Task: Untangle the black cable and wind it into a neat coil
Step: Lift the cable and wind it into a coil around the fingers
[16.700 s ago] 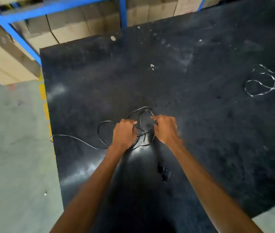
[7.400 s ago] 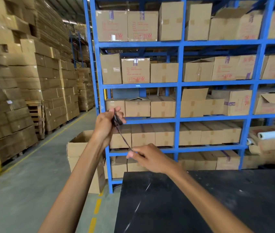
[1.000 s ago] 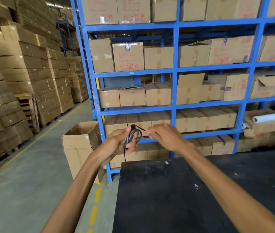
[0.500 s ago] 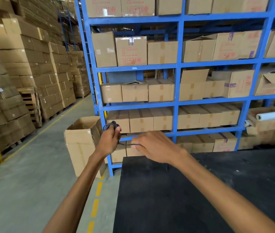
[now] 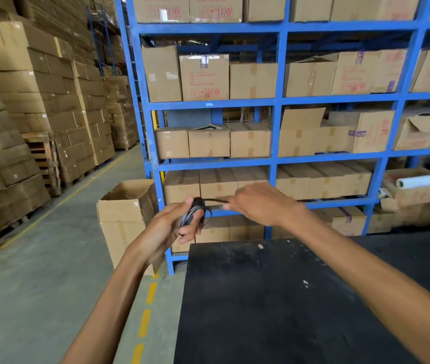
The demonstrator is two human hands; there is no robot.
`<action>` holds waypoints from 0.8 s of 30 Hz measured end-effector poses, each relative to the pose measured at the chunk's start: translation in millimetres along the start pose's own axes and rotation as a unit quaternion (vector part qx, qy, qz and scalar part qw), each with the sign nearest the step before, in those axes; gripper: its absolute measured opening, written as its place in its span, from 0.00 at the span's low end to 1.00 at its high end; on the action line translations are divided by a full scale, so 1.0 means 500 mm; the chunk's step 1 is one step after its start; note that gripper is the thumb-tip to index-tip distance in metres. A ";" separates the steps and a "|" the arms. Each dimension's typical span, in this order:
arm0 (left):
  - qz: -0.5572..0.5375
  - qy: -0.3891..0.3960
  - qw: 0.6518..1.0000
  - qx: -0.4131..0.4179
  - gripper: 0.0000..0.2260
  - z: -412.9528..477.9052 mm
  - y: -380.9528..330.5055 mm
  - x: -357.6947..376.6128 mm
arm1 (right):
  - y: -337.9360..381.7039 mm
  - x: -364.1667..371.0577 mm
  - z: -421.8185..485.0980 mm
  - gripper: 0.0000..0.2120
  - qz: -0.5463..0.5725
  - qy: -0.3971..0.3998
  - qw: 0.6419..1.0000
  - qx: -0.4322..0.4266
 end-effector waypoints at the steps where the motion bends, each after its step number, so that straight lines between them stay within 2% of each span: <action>1: -0.031 -0.022 0.999 0.003 0.20 0.003 -0.008 -0.008 | 0.013 0.023 0.000 0.18 0.013 0.013 1.000 0.000; 5: -0.188 -0.096 0.977 0.006 0.20 0.013 -0.009 -0.022 | 0.083 0.072 0.001 0.08 0.081 -0.036 0.996 -0.005; 8: -0.292 -0.134 0.947 0.030 0.18 0.014 -0.010 -0.039 | 0.096 0.095 0.008 0.12 0.170 -0.046 0.983 0.042; 11: -0.322 -0.162 0.932 0.040 0.15 0.010 -0.010 -0.051 | 0.118 0.096 0.009 0.13 0.184 -0.085 0.978 0.050; 14: -0.252 -0.213 0.943 0.032 0.14 0.007 0.003 -0.053 | 0.131 0.088 0.009 0.13 0.134 -0.129 0.980 0.065; 17: -0.165 -0.272 0.947 0.031 0.13 0.002 0.013 -0.062 | 0.147 0.092 0.008 0.10 0.092 -0.140 0.983 0.071; 19: -0.157 -0.308 0.938 0.033 0.12 -0.002 0.018 -0.075 | 0.158 0.100 0.001 0.06 0.071 -0.126 0.986 0.079; 21: -0.128 -0.341 0.931 0.032 0.12 -0.004 0.024 -0.086 | 0.175 0.111 -0.003 0.10 0.045 -0.104 0.991 0.076; 24: 0.004 -0.369 0.929 -0.013 0.12 -0.003 0.040 -0.087 | 0.201 0.113 -0.006 0.09 0.014 -0.084 0.996 0.040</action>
Point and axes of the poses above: each hand's wrist, its own z-axis towards the middle knuckle, its own x-axis out of the palm, y = z × x, the point moved 8 cm from there along z, towards the middle knuckle, and after that the axes turned 9 degrees about z, right-handed, at the moved point
